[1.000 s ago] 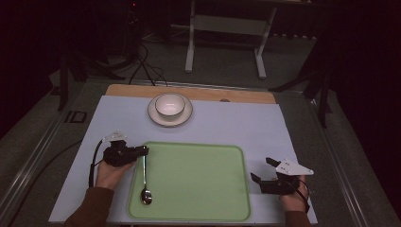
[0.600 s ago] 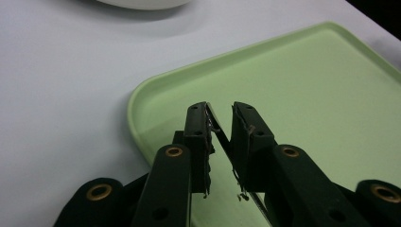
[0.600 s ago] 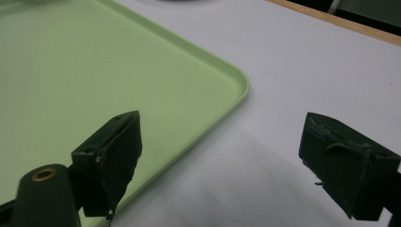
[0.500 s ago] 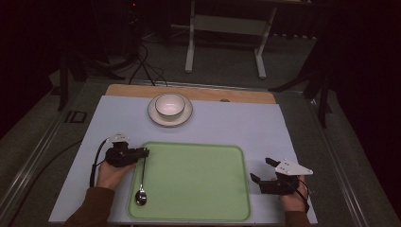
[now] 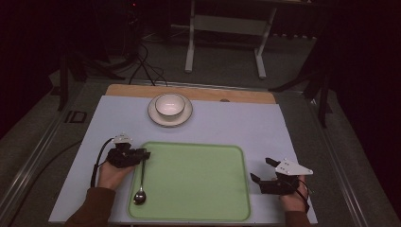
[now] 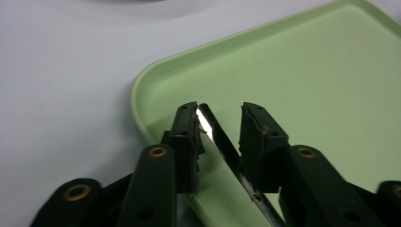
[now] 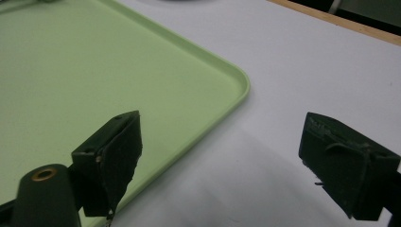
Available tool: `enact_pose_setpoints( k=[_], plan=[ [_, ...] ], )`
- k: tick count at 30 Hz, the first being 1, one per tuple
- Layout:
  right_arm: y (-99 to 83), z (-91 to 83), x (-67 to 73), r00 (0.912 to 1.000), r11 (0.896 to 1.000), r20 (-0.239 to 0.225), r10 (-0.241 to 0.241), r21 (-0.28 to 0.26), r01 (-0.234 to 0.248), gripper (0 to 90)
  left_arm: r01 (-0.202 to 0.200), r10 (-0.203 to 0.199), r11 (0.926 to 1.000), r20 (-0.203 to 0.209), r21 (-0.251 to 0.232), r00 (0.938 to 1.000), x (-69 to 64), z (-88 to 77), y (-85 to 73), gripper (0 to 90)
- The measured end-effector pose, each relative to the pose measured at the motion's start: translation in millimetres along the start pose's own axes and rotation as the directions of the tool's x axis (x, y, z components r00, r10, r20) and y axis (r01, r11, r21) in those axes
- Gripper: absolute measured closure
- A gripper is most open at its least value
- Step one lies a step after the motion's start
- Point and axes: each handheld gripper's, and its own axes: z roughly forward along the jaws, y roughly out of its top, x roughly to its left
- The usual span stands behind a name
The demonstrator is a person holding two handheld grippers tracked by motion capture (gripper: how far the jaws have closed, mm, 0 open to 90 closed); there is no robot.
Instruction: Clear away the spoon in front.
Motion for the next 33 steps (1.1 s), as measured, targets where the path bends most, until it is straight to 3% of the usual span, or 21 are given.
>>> enact_pose_setpoints(
  k=[10,20,23,29,33],
  plan=[
    [0.1,0.3,0.1,1.0000,1.000,-0.002,-0.001,0.001,0.001,13.8,-0.005,0.004,0.9995,-0.020,-0.031,0.9998,-0.8,-0.9,0.9,51.4],
    [0.2,0.3,0.2,1.0000,1.000,-0.003,-0.002,0.001,0.002,13.8,-0.016,0.008,0.9968,-0.105,-0.078,0.9945,-2.5,-7.7,2.9,34.6],
    [0.4,0.2,0.4,1.0000,1.000,-0.003,-0.005,0.002,0.005,13.8,-0.040,0.029,0.9968,-0.160,-0.069,0.9867,-3.1,-10.2,2.9,32.4],
    [0.4,0.4,0.7,1.0000,1.000,-0.006,-0.007,0.003,0.007,13.8,-0.066,0.049,0.9950,-0.201,-0.075,0.9783,-8.0,-20.3,3.1,31.7],
    [0.6,0.2,1.3,0.9999,1.000,-0.010,-0.008,0.004,0.008,13.8,-0.108,0.086,0.9909,-0.241,-0.081,0.9667,-15.2,-30.5,1.8,31.7]
  ],
)
